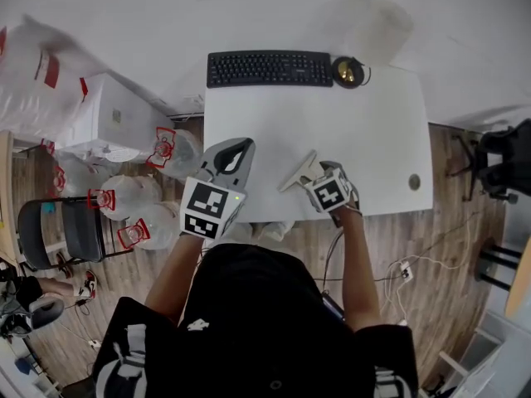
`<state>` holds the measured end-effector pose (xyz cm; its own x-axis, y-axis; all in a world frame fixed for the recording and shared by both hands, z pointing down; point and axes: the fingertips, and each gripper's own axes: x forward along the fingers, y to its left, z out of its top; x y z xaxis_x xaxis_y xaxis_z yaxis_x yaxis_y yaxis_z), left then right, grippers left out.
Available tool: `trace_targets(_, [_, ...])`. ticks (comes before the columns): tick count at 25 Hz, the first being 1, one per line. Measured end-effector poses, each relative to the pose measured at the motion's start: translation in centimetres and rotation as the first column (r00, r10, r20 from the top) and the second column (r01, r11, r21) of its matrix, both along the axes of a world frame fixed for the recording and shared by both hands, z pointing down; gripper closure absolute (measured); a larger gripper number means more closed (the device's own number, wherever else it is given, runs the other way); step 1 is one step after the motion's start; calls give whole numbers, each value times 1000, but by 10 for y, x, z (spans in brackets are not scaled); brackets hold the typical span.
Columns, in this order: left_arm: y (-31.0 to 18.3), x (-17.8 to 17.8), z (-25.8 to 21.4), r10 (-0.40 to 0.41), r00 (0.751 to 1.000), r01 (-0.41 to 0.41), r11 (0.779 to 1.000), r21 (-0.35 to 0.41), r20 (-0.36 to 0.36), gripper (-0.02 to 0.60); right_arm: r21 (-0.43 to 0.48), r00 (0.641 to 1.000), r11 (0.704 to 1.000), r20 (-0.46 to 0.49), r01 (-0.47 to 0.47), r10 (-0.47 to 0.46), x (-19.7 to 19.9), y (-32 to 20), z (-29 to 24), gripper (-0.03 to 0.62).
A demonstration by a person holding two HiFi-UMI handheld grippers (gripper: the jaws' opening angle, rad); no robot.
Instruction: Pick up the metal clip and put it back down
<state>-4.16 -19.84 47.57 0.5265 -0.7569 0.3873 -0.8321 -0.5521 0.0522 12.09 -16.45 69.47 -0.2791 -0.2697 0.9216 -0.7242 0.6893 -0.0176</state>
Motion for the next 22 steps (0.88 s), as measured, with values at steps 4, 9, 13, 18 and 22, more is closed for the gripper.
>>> trace_targets(4, [-3, 5, -12, 10, 1000, -10, 1000, 27, -5, 560, 62, 998, 998, 58, -31, 27, 0, -10, -42, 310])
trace_targets(9, [-7, 8, -28, 22, 1000, -21, 998, 58, -8, 559, 192, 988, 977, 143, -89, 62, -6, -28, -106, 343])
trace_targets(13, [-13, 11, -45, 32, 999, -31, 994, 107, -13, 560, 301, 975, 942, 202, -151, 92, -5, -42, -154, 438])
trace_targets(18, [-13, 15, -64, 46, 998, -41, 991, 129, -41, 560, 429, 963, 881, 252, -199, 95, -2, -51, -211, 502])
trace_targets(22, [-11, 19, -80, 62, 997, -54, 985, 164, -45, 559, 510, 950, 822, 295, -251, 107, 2, -54, -250, 539])
